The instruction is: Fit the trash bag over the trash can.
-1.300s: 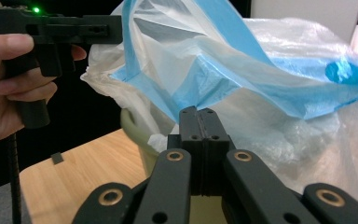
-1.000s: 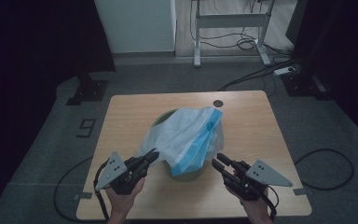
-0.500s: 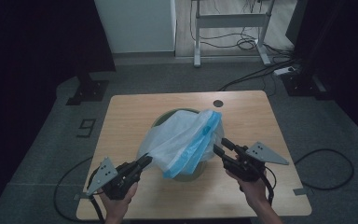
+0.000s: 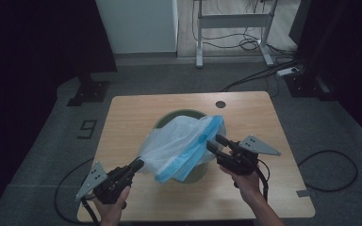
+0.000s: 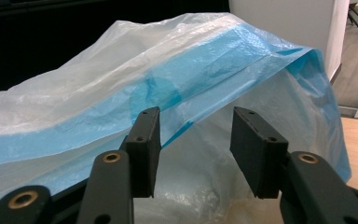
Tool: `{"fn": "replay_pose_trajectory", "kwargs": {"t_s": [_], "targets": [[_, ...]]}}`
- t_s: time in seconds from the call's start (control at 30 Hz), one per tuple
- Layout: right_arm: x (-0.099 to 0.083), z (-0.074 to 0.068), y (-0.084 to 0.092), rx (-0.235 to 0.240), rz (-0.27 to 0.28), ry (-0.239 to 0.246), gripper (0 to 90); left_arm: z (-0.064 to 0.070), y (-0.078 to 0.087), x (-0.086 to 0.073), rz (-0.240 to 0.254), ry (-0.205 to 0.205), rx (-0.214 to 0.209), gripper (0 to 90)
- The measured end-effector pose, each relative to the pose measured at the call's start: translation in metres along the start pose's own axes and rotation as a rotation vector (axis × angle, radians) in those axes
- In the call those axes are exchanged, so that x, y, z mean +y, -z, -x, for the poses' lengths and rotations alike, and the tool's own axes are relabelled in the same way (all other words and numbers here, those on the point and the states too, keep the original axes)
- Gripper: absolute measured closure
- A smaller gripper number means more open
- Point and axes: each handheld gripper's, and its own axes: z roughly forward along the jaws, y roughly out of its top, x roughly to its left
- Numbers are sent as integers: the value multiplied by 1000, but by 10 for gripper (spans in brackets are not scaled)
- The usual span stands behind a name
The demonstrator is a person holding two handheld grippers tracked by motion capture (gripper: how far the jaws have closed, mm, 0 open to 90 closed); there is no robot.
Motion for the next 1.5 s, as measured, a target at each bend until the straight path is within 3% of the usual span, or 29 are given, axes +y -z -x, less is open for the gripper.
{"fn": "replay_pose_trajectory", "kwargs": {"t_s": [0.3,0.43,0.47,0.63,0.7,0.73,0.77,0.93,1.07,1.27,1.4,1.5], "targets": [[0,3,-8,18,7,-46,518,-10,5,-4,9,38,9,897],[2,4,-11,43,22,-62,654,-11,5,-4,11,46,11,896],[2,4,-12,50,42,-54,754,-10,5,-4,11,42,9,895],[5,2,-10,46,72,-30,880,-9,5,-2,6,35,1,888],[7,1,-8,38,75,-12,888,-9,4,1,-13,27,-23,836],[8,0,-6,27,73,13,889,-7,4,3,-18,7,-17,721],[8,0,-6,27,73,13,889,-5,5,7,-17,-11,-9,721],[12,0,-2,10,65,42,890,0,4,32,-55,-54,-27,501],[13,-1,-1,0,57,53,890,3,-1,49,-72,-79,-32,442],[16,6,2,-22,56,53,890,5,0,59,-111,-95,-77,333],[17,7,3,-26,57,51,891,5,-6,63,-130,-96,-78,333],[19,5,1,-23,55,58,891,7,-20,67,-160,-102,-95,333]]}}
